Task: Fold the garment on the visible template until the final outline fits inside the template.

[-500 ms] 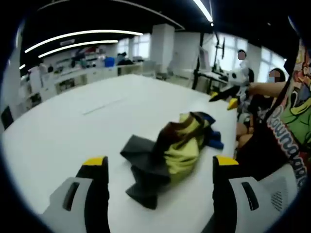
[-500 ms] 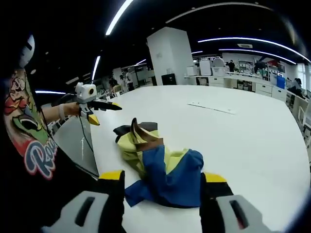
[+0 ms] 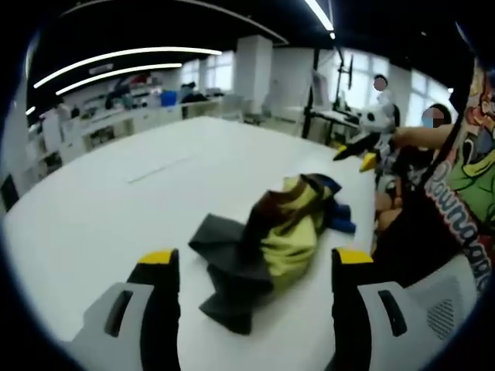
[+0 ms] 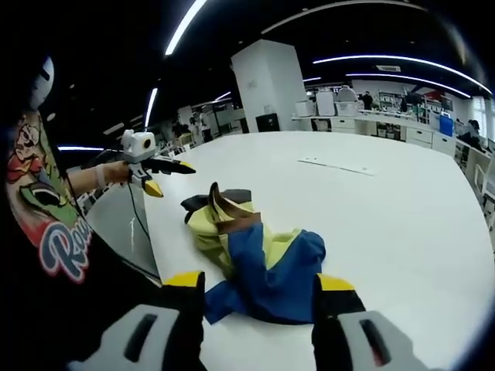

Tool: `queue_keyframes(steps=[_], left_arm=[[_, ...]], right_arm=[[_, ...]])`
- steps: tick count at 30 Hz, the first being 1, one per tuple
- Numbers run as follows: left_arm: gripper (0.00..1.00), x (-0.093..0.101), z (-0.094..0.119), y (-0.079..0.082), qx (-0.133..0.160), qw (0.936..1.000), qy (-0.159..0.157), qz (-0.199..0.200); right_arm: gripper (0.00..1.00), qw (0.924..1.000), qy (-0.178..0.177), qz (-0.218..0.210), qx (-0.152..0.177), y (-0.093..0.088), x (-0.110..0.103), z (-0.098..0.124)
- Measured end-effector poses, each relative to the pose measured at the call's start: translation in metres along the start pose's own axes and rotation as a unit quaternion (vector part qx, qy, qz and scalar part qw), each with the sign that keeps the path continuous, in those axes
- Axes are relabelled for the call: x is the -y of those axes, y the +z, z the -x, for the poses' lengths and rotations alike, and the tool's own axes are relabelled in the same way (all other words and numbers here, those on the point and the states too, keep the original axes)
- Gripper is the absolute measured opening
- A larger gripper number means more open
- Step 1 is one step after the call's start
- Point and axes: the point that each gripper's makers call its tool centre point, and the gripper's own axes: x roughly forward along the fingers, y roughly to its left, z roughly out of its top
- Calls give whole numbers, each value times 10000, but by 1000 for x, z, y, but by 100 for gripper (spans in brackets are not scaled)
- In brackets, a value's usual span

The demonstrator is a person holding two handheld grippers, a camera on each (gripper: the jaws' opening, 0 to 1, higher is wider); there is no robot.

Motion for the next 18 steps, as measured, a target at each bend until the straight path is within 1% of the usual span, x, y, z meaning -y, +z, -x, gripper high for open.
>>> queue_keyframes(steps=[2,5,8,18], left_arm=[[72,-1,-2,-1,-15,10000,-10,1],[71,-2,-4,0,35,10000,-23,13],[69,-4,-8,0,20,10000,-23,-21],[67,-5,-10,0,3,10000,-48,-60]], right_arm=[[52,10000,-7,-14,-31,-1,1,0],[52,10000,-16,-34,-42,-1,1,-1],[50,10000,-7,-46,-73,-2,1,-2],[49,9999,-7,-81,-108,-2,2,-3]])
